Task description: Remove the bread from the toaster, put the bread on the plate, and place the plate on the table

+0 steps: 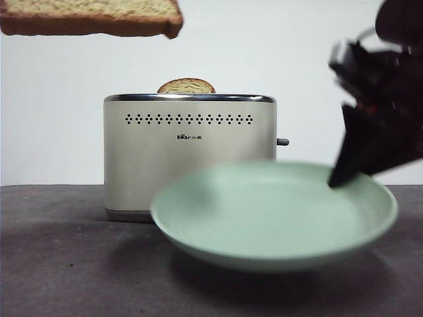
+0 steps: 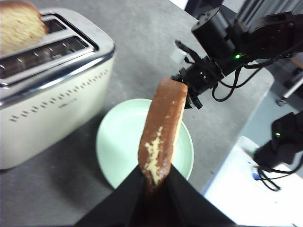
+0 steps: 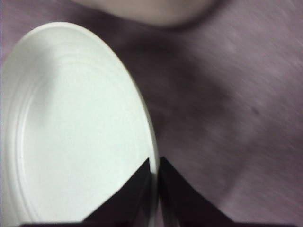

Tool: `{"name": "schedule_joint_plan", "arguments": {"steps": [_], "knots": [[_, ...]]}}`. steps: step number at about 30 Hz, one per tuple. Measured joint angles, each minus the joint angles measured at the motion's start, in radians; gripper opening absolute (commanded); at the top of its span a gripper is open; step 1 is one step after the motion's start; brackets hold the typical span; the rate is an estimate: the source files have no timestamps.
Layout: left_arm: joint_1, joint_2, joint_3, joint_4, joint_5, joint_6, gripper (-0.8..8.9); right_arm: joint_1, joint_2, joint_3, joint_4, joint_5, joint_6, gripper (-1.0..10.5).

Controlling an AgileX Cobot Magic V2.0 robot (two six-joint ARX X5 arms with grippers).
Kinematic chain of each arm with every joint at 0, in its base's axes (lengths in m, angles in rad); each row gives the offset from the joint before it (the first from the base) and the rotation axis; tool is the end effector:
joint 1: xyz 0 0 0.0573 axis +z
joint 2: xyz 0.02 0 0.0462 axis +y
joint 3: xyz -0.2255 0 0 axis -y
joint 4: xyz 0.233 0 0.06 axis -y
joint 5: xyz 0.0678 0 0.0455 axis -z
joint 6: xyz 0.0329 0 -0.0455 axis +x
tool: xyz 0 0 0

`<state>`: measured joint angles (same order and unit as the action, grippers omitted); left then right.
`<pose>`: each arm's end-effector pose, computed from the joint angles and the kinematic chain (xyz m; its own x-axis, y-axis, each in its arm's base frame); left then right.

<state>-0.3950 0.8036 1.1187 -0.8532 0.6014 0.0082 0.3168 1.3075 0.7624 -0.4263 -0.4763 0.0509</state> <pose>0.1294 -0.0741 0.3464 0.4358 -0.7947 -0.4226 0.7696 0.5725 -0.2829 0.2294 0.0911 0.1716 0.3336 0.5919 -0.7338 -0.4820 0.7760 0.4068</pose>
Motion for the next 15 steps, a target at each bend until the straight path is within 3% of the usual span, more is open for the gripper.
{"name": "schedule_joint_plan", "arguments": {"steps": [7,15], "knots": [[0.0,0.118,-0.032,0.054,0.167,-0.006,0.04,0.12,-0.084,0.0,0.064,-0.008,0.076,0.0],[-0.02,0.334,-0.044,0.097,0.217,0.006,0.04,0.208,-0.084,0.0,0.156,-0.007,0.14,0.0]]}}
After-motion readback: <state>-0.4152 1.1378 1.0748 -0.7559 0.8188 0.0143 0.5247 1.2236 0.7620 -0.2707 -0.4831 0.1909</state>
